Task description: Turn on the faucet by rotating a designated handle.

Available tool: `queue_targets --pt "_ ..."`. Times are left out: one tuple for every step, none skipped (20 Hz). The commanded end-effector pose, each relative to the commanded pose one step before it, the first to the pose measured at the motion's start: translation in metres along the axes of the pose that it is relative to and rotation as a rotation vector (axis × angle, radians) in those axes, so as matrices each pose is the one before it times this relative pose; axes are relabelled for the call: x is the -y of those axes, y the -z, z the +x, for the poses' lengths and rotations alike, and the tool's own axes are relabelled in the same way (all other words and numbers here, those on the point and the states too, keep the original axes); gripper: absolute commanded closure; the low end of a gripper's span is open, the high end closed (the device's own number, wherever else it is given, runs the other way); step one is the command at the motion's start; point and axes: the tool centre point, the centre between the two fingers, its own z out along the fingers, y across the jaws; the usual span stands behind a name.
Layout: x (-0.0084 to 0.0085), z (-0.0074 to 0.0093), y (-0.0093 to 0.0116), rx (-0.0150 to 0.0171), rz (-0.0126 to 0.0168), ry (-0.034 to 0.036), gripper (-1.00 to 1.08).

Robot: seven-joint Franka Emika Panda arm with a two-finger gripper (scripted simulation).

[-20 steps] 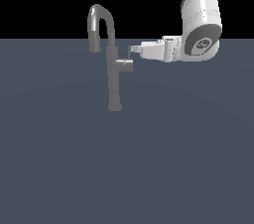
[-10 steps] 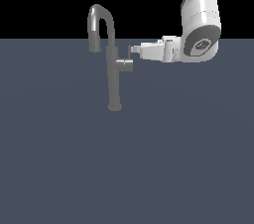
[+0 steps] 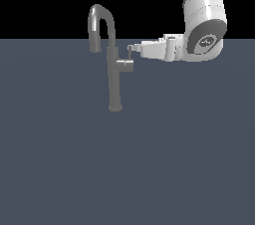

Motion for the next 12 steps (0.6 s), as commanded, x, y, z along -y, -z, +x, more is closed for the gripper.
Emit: queue_targets --pt "-0.00655 -0.00284 0.00004 0.00003 0.00002 0.00007 1.08" --pt "0.00000 0.00000 0.00000 0.00000 0.00000 0.00000 1.08" --pt "0.00305 0.00201 0.00016 -0.00070 0.00209 -0.00062 1.08" --pt "-0.00277 -0.00005 0.00007 0.00000 0.00000 0.00000 1.08" --pt "-0.00280 -0.00005 0.00007 0.00000 0.00000 0.00000 1.08" --pt "-0.00282 -0.00006 0.00007 0.00000 0.00000 0.00000 1.08" --pt "-0.00292 -0.00018 -0.00023 0.00030 -0.00060 0.00016 1.08" --pt "-0.00286 -0.00006 0.00007 0.00000 0.00000 0.00000 1.08" --pt "-0.00289 -0.00006 0.00007 0.00000 0.00000 0.00000 1.08" --pt "-0.00291 -0.00006 0.00008 0.00000 0.00000 0.00000 1.08" --pt "-0.00301 -0.00018 -0.00023 0.00028 -0.00061 0.00016 1.08" --pt "-0.00295 -0.00006 0.00008 0.00000 0.00000 0.00000 1.08"
